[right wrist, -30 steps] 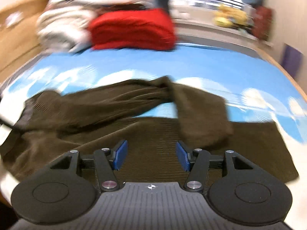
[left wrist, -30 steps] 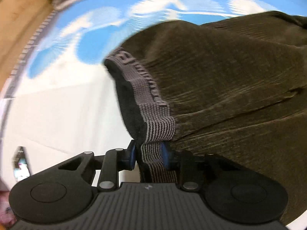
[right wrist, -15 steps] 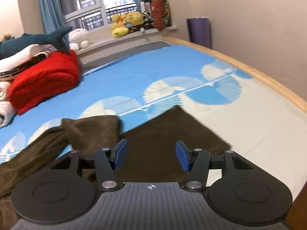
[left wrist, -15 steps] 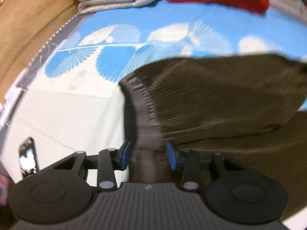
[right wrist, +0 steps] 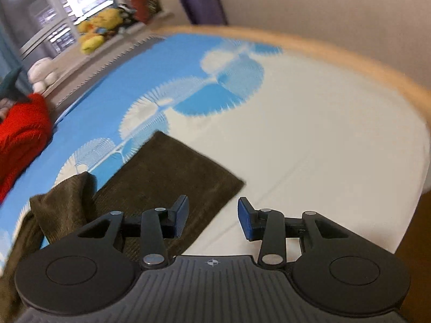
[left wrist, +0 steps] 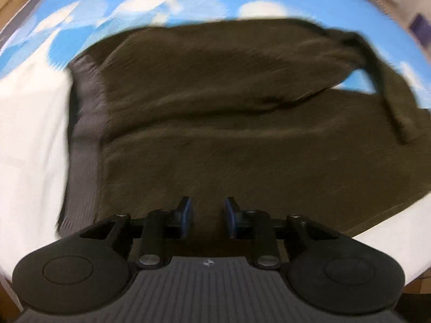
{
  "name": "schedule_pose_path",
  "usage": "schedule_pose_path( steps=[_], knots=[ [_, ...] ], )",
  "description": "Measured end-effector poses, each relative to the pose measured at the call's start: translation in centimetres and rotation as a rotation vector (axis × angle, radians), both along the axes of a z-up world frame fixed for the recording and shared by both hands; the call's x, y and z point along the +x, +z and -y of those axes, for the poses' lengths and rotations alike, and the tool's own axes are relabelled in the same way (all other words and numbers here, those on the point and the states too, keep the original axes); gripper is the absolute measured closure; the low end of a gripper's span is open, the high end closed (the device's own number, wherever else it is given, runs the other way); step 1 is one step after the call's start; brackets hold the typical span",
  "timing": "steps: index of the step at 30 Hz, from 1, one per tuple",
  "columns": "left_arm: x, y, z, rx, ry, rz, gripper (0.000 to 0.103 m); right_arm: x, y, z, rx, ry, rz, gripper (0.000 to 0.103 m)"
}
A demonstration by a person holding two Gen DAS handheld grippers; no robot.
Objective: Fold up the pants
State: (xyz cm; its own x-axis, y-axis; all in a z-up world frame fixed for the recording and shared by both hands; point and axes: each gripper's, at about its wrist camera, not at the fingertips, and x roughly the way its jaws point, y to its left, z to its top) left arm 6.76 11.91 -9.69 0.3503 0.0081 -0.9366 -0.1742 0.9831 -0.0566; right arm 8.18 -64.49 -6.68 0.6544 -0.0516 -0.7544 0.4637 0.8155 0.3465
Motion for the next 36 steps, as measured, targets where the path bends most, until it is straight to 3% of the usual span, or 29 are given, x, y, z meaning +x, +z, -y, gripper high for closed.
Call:
schedule_pose_path(
  steps=[3,7,9,13,16,19,21,22,24,26,28,31,36],
  knots=[
    [0.3,-1.1,1.6,-0.111,-0.073,-0.055,0.072,1.3,-2.8,0.0,0.110,-0.005,-0.070,0.060],
    [0.3,-2.5,5.8,-0.057,-0.281,-0.099,0.071,3.0,-6.0,-0.8,0.214,-0.016,-0.149,0.060],
    [0.0,-3.3,7.2,-0.063,-0.357,-0.126,0.070,3.6,-6.8,-0.9,0.250,-0.030,-0.158,0.060],
    [-0.2,-4.7,9.0,-0.005,-0.460,-0.154,0.062,4.4,-7.8,-1.1,0.265,-0.057,-0.165,0.059],
    [0.0,-5.6,9.8,0.003,-0.501,-0.154,0.041,4.9,-7.8,-1.8,0.250,-0.054,-0.154,0.057],
    [-0.6,-7.3,10.3,0.064,-0.551,-0.175,0.037,5.5,-7.8,-2.7,0.226,-0.035,-0.148,0.057],
    [-1.0,-8.0,11.3,0.115,-0.599,-0.174,0.037,5.7,-7.7,-3.2,0.204,-0.023,-0.146,0.065],
    [-1.1,-8.1,11.7,0.131,-0.617,-0.167,0.036,5.8,-7.8,-3.4,0.200,-0.020,-0.148,0.079],
    [-1.1,-8.3,12.1,0.148,-0.633,-0.151,0.044,5.9,-8.0,-3.4,0.201,-0.026,-0.153,0.088],
    [-0.9,-8.1,12.0,0.153,-0.628,-0.132,0.079,5.9,-7.7,-3.3,0.199,-0.031,-0.145,0.091],
    [-0.7,-7.8,11.4,0.140,-0.604,-0.124,0.086,5.6,-6.8,-3.3,0.197,-0.039,-0.118,0.092],
    [-1.0,-6.9,11.4,0.134,-0.608,-0.093,0.088,4.6,-5.2,-3.0,0.209,-0.056,-0.079,0.093],
    [-2.8,-5.1,11.2,0.117,-0.655,-0.047,0.089,1.7,-4.0,-2.0,0.214,-0.106,-0.121,0.094]
  ],
)
